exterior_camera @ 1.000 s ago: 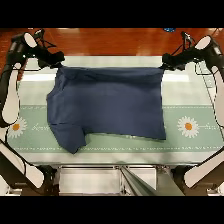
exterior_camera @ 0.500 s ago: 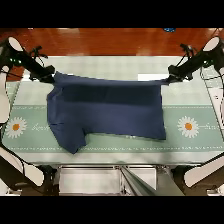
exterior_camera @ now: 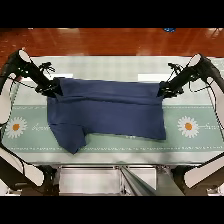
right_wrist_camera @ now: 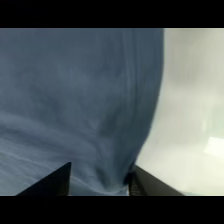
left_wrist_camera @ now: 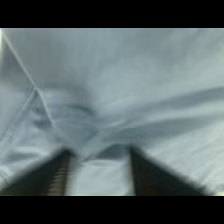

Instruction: Fold the shirts.

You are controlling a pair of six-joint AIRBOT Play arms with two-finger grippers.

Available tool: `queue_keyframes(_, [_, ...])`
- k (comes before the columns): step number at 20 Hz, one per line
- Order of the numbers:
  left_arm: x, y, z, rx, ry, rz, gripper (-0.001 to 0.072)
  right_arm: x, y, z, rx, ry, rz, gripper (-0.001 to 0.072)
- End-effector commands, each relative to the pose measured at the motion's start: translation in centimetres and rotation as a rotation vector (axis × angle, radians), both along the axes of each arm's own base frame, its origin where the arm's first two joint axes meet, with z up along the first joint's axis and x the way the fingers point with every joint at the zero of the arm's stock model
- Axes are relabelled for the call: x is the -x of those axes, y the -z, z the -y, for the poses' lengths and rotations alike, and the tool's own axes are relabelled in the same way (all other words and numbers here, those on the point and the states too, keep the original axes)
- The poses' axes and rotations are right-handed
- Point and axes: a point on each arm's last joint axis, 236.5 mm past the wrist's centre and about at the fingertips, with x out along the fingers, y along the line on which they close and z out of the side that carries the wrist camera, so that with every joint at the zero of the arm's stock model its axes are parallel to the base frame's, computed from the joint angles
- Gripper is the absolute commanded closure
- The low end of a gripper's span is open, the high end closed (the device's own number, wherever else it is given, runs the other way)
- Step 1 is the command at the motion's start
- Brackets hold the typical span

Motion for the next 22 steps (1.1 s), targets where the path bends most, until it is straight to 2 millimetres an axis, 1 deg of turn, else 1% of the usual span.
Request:
queue_keyframes(1, [1.4, -1.7, -0.9, -0.012, -0.009, -0.049, 0.0201, 0.5, -1.4, 0.2, 0.013, 0.017, 0.003, 0.0300])
queue_keyframes(3, [2.3, -3.9, -2.5, -0.046, -0.021, -0.040, 0.0201, 0.2, -4.5, 2.3, 0.050, 0.059, 0.075, 0.0300])
queue_keyframes(4, [2.7, -4.9, -3.3, -0.061, -0.036, -0.019, 0.0201, 0.4, -6.1, 3.5, 0.071, 0.089, 0.116, 0.0300])
queue_keyframes(5, [3.4, -5.8, -4.1, -0.072, -0.064, 0.007, 0.0201, 0.9, -7.2, 4.5, 0.085, 0.121, 0.156, 0.0300])
queue_keyframes(6, [4.5, -6.3, -5.0, -0.083, -0.101, 0.030, 0.0201, 1.9, -7.6, 5.5, 0.096, 0.167, 0.196, 0.0300])
queue_keyframes(7, [6.1, -6.3, -6.0, -0.090, -0.148, 0.052, 0.0201, 3.5, -7.4, 6.2, 0.100, 0.219, 0.224, 0.0300])
queue_keyframes(8, [8.0, -5.9, -7.1, -0.098, -0.211, 0.070, 0.0201, 5.4, -6.8, 6.3, 0.084, 0.273, 0.243, 0.0300])
queue_keyframes(9, [9.8, -5.4, -7.8, -0.088, -0.284, 0.085, 0.0202, 7.3, -6.1, 5.6, 0.044, 0.323, 0.262, 0.0300])
queue_keyframes(10, [11.4, -4.9, -7.7, -0.040, -0.361, 0.101, 0.0201, 9.1, -5.6, 4.1, -0.021, 0.362, 0.295, 0.0300])
queue_keyframes(12, [13.9, -3.9, -6.7, 0.103, -0.519, 0.120, 0.0202, 12.1, -5.0, 1.0, -0.133, 0.412, 0.338, 0.0300])
queue_keyframes(13, [15.5, -3.0, -6.5, 0.131, -0.582, 0.093, 0.0201, 13.4, -4.9, -0.4, -0.178, 0.427, 0.341, 0.0300])
queue_keyframes(14, [16.9, -2.0, -6.4, 0.142, -0.610, 0.054, 0.0202, 14.3, -4.9, -1.6, -0.219, 0.431, 0.347, 0.0300])
queue_keyframes(15, [17.8, -1.4, -5.9, 0.157, -0.609, 0.029, 0.0201, 14.9, -5.0, -2.4, -0.239, 0.429, 0.353, 0.0300])
queue_keyframes(17, [18.9, -0.3, -4.5, 0.172, -0.592, -0.010, 0.0201, 15.7, -5.0, -3.3, -0.248, 0.404, 0.350, 0.0300])
queue_keyframes(20, [19.8, 1.3, -2.1, 0.165, -0.536, -0.040, 0.0201, 15.6, -5.3, -4.2, -0.271, 0.398, 0.349, 0.0301])
queue_keyframes(22, [20.1, 2.3, -0.7, 0.149, -0.491, -0.041, 0.0202, 15.4, -5.6, -4.5, -0.290, 0.409, 0.353, 0.0301])
